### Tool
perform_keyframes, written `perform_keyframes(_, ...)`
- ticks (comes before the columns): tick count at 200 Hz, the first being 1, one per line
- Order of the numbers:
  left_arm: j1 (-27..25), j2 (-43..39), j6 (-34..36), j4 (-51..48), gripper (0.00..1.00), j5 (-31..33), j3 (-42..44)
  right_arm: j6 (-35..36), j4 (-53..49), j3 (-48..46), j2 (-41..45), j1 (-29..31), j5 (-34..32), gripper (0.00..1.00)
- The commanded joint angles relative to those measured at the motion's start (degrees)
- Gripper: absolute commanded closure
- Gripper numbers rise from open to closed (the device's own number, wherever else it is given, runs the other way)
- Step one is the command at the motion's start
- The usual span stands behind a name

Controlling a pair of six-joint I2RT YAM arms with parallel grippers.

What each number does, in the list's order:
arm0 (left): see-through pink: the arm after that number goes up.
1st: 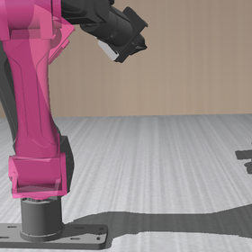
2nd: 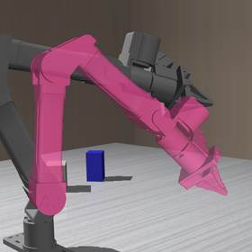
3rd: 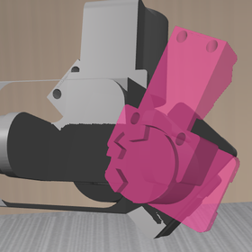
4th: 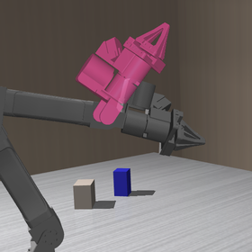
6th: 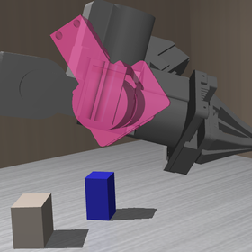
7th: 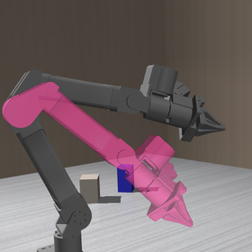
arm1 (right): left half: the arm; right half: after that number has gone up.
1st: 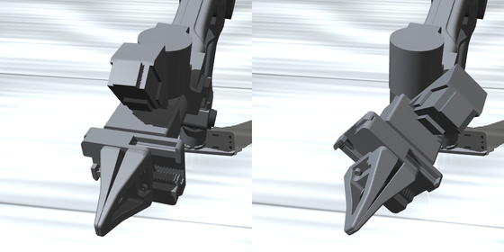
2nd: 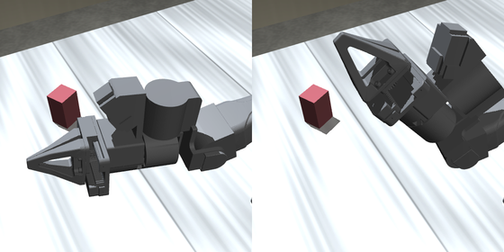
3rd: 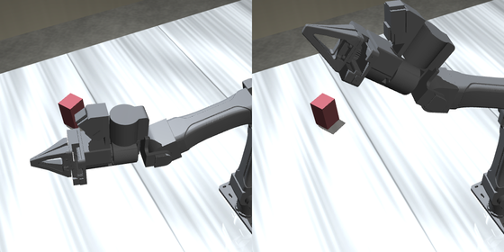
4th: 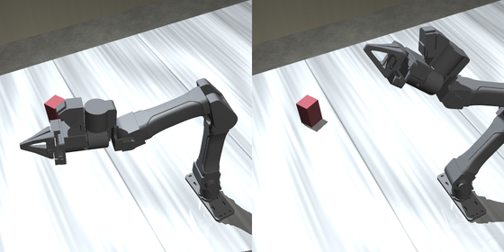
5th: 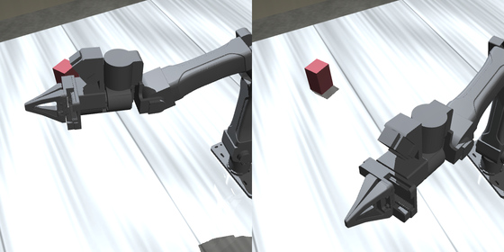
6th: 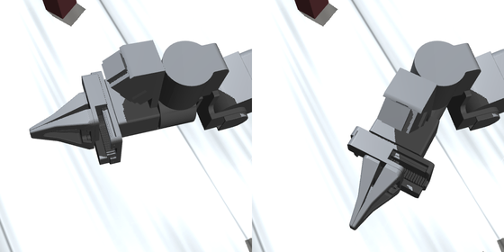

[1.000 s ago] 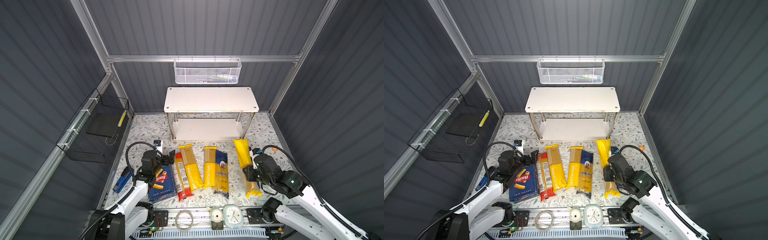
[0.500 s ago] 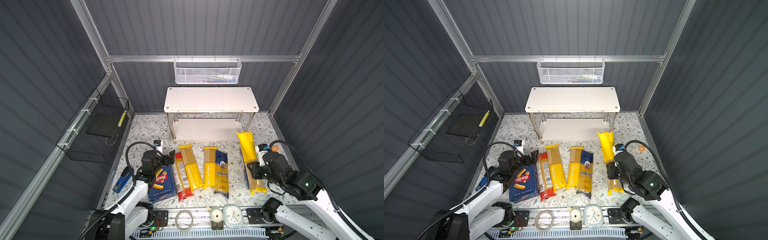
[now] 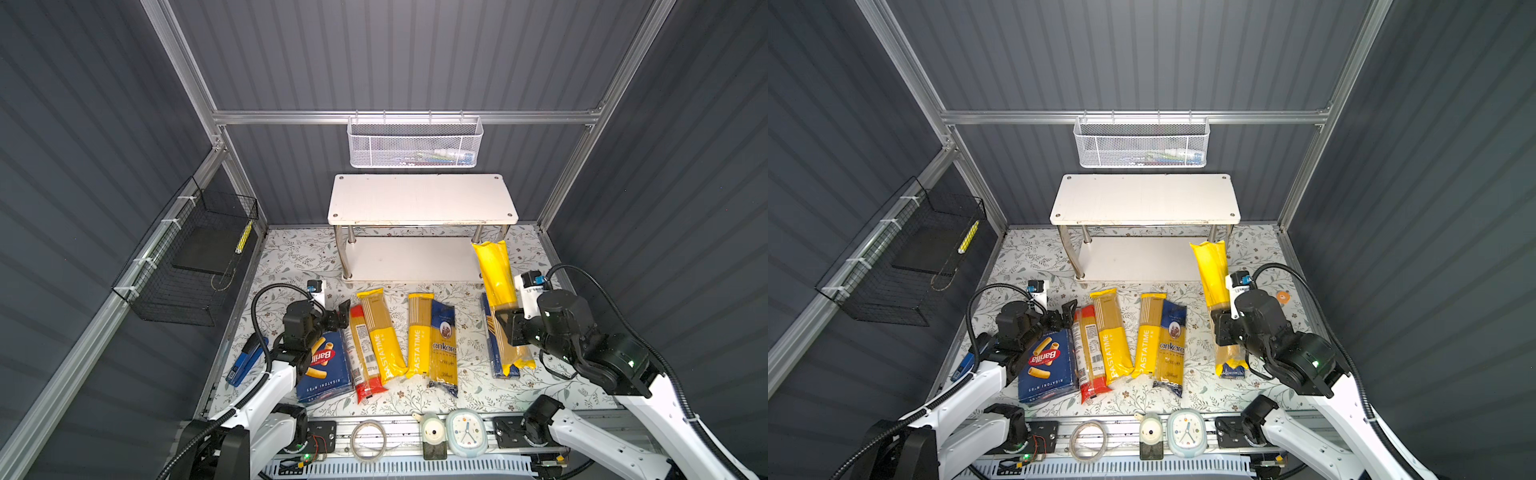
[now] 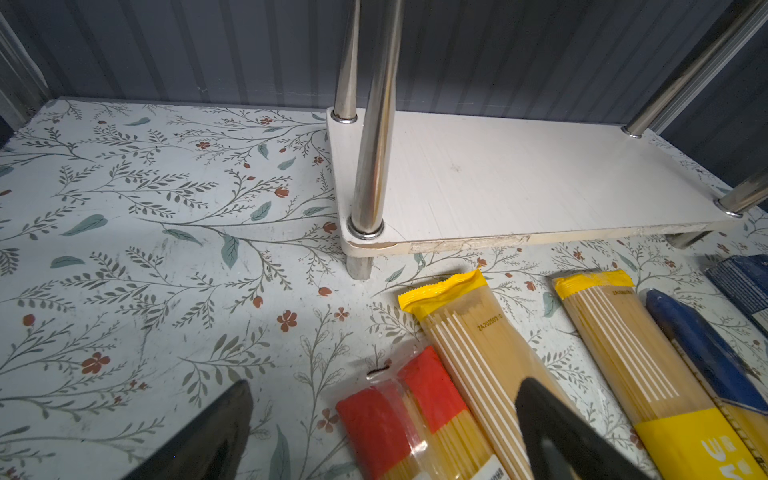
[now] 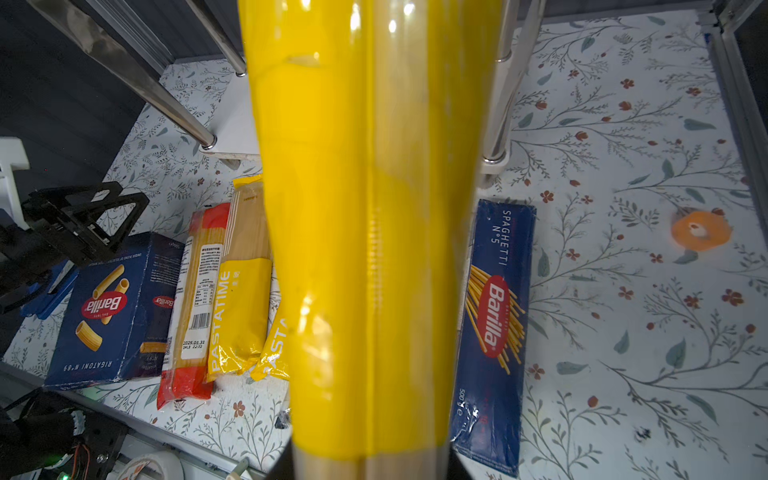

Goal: Place and organize the pasta boxes and bags onto the shelf
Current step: 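Lift the yellow spaghetti bag upright with the right gripper toward the shelf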

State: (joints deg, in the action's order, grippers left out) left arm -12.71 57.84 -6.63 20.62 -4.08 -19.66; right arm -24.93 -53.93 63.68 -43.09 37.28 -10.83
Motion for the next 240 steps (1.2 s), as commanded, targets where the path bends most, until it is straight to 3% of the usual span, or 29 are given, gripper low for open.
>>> perform_keyframes(1,-0.21,-0.92,0.13,0.3,0.0,-0.58,-0.03,2.9,7.85,5.19,-0.27,0.13,-2.39,1.0)
perform_keyframes(133,-0.21,-1.77,0.04,0.4,0.0,-0.56,0.59,7.47,9.14,21.86,-12.17,-3.84,-3.5,1.0)
perform_keyframes(189,-0.21,-1.91,0.22,0.5,0.0,-0.84,0.61,8.49,10.67,29.51,-18.86,-13.25,6.28,1.0)
perform_keyframes(240,-0.21,-1.42,0.22,0.38,0.0,-1.02,0.31,10.08,11.55,34.9,-24.52,-16.31,8.3,1.0)
